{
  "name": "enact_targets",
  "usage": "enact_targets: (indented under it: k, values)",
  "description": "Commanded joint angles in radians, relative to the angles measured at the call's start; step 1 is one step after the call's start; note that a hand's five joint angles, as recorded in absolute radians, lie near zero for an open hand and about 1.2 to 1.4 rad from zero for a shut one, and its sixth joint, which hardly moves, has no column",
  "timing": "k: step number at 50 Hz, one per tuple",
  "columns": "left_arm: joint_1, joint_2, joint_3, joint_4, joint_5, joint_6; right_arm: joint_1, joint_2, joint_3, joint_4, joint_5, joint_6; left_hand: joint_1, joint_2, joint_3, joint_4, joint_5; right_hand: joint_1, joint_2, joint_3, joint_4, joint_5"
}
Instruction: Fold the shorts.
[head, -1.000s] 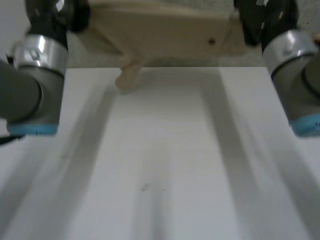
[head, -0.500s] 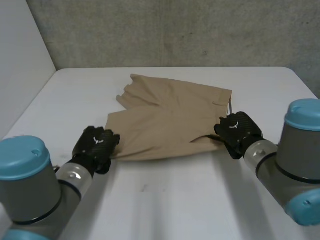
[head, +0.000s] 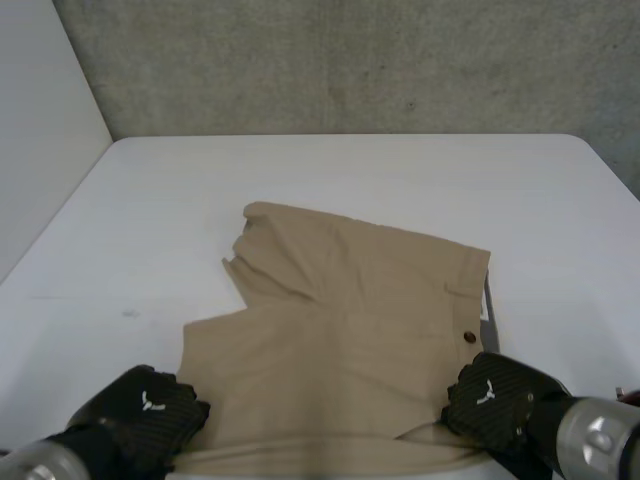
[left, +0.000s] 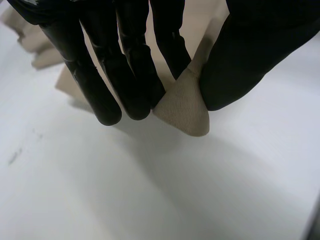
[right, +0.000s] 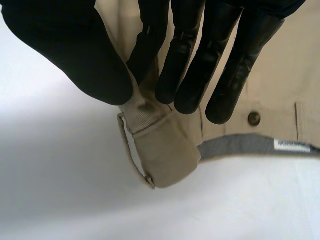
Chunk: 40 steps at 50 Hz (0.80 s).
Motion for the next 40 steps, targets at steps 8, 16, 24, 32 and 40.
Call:
enact_targets:
  k: [8,16,24,32,40]
  values:
    - [-0.005,0.017,0.103,0.092,-0.002,0.091,-0.039,0.013,-0.057,-0.073,-0.113,-0.008,0.257,0.197,0.205,0.196,0.261,0.414,0.204,0.212,0.203,0.234]
    - [-0.003,-0.268,0.245,0.458,-0.017,0.103,-0.038,0.222,-0.209,-0.234,-0.098,0.05,0.257,0.197,0.205,0.196,0.261,0.414,0.204,0.212,0.203,0.234]
    - [-0.012,-0.596,0.509,0.697,-0.019,0.212,-0.038,0.415,-0.422,-0.316,-0.013,0.147,0.257,0.197,0.205,0.196,0.261,0.414,0.204,0.212,0.203,0.234]
    - [-0.008,-0.877,0.791,0.847,-0.002,0.314,-0.035,0.538,-0.548,-0.473,0.072,0.16,0.257,0.197,0.205,0.196,0.261,0.414,0.204,0.212,0.203,0.234]
    - [-0.002,-1.032,0.948,0.998,0.087,0.306,0.008,0.65,-0.632,-0.679,0.2,0.15,0.257,0.197,0.205,0.196,0.261,0.414,0.204,0.212,0.203,0.234]
